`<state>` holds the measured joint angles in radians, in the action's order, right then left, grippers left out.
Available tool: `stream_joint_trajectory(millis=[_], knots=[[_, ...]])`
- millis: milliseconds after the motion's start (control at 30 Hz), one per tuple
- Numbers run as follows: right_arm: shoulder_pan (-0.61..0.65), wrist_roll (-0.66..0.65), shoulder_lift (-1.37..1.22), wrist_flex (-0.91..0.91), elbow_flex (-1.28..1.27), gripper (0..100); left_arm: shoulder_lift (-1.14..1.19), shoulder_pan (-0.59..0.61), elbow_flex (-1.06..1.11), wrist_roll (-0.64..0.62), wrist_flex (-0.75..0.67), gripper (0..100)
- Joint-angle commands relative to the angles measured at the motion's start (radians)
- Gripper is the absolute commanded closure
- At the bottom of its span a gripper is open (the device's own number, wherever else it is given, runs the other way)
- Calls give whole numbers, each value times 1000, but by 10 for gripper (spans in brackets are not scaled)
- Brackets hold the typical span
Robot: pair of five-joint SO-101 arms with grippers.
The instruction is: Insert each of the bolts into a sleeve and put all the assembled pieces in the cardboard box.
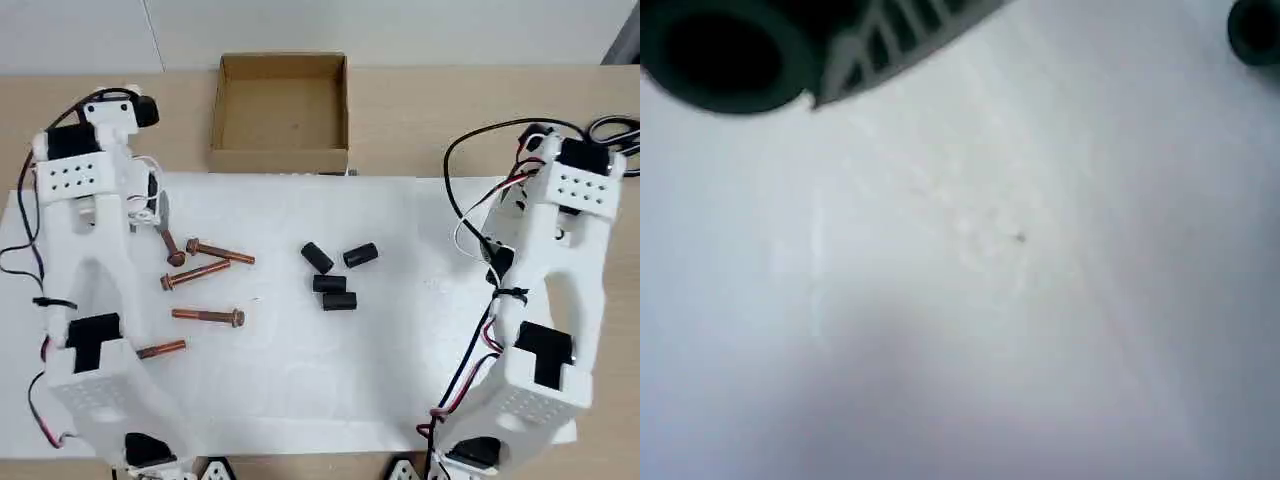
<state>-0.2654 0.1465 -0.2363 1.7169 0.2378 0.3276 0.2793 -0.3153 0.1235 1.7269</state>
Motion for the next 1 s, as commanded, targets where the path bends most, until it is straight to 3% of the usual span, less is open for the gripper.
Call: stream_joint_trajectory(millis=[0, 233, 467, 600, 733, 967], knots=[[-8, -8, 62, 24, 41, 995, -107, 11, 110, 94, 29, 870], [-8, -9, 62, 24, 41, 995, -348, 11, 367, 327, 28, 870], [-5, -9, 62, 24, 41, 995, -379, 6, 407, 730, 25, 870], [-5, -9, 62, 24, 41, 995, -387, -55, 404, 987, 23, 894], [-4, -8, 62, 24, 41, 995, -400, -169, 410, 1026, 3, 988], [-4, -8, 62, 22, -25, 995, -399, -269, 478, 1235, -25, 981]])
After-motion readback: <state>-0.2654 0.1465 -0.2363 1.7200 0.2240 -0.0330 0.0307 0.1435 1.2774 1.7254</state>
